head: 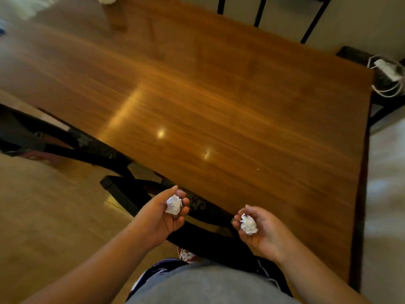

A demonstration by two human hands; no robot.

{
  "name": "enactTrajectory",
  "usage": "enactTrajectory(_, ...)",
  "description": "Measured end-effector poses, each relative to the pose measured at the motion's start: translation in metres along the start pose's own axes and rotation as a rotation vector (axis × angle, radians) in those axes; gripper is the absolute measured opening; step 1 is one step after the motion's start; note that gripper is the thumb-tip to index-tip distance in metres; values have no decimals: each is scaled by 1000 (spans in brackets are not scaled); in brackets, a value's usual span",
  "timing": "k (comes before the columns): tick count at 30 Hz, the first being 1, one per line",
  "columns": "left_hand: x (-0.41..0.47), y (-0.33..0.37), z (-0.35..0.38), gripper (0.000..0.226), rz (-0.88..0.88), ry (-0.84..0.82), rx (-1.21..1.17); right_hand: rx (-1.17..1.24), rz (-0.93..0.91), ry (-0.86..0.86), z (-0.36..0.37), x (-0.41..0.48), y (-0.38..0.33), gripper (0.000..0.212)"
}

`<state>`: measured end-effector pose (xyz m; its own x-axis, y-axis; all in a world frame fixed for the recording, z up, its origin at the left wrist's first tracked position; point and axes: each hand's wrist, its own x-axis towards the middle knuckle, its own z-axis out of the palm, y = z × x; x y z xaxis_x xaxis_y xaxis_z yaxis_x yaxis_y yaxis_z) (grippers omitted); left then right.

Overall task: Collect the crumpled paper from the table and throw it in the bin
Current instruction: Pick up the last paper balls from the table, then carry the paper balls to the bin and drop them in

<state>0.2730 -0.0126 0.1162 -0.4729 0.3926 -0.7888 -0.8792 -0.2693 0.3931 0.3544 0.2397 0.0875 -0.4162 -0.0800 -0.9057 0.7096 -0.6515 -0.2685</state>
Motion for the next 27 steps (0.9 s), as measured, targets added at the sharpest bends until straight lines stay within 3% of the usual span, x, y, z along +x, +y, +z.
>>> enactTrajectory(7, -53, -74, -24, 20, 129, 60, -200, -142, -54, -187, 2, -42, 20, 26)
enactTrajectory(16, -113, -176, -56, 23, 269, 253, -516, -533, -70, -228, 2, -45, 71, 24)
enactTrajectory(27, -221, -273, -191, 31, 441, 603, -1013, -922, 113, -517, 181, -28, 207, 36)
